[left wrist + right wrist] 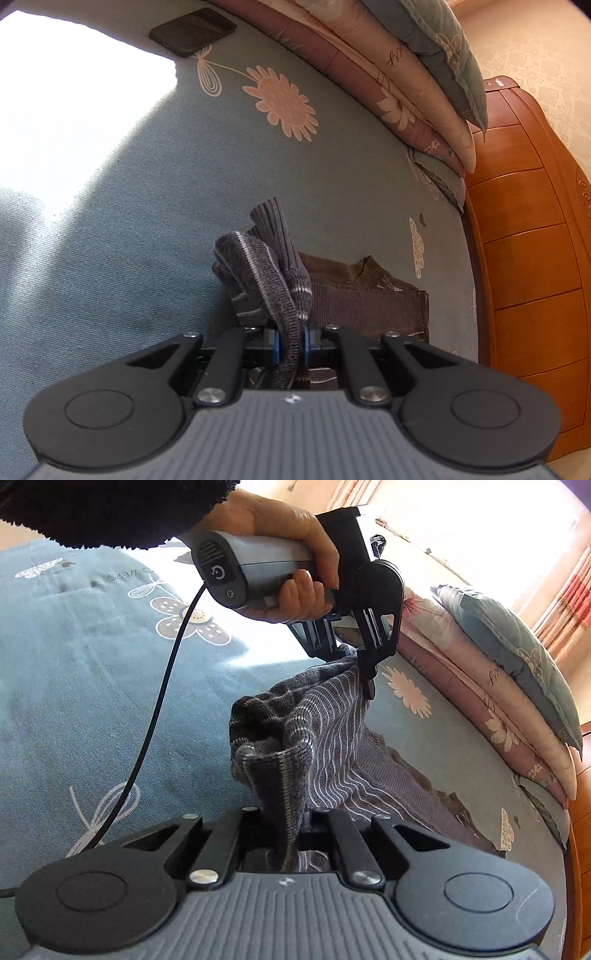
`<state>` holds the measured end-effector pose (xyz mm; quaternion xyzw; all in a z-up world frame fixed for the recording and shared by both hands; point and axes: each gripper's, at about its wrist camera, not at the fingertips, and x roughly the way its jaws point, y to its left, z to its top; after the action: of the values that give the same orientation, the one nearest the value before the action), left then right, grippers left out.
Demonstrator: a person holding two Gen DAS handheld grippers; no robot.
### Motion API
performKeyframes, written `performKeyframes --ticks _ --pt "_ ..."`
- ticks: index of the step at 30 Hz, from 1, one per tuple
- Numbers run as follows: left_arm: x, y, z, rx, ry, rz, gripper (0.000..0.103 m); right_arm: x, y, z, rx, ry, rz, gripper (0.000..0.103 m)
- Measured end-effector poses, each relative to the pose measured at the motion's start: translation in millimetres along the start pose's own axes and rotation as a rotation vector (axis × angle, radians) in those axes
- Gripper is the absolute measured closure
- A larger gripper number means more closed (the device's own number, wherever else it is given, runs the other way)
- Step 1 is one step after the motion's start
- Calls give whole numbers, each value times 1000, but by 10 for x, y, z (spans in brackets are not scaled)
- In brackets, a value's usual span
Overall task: Fold clothes
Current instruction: 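Lift the edge with the left gripper while the right gripper pinches the sweater beside it, then fold the sweater over onto itself, opening the left gripper while the right gripper holds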
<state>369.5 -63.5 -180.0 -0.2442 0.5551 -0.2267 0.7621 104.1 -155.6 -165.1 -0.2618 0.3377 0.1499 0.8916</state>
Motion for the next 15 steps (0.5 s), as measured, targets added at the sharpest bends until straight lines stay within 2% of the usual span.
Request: performKeyframes --ticks 6,15 --pt "91 -624 -70 24 -39 8 94 -244 -592 -205 194 -30 32 95" --pt "675 -1527 -277 69 -25 -16 94 -494 -1396 -736 402 -43 27 95"
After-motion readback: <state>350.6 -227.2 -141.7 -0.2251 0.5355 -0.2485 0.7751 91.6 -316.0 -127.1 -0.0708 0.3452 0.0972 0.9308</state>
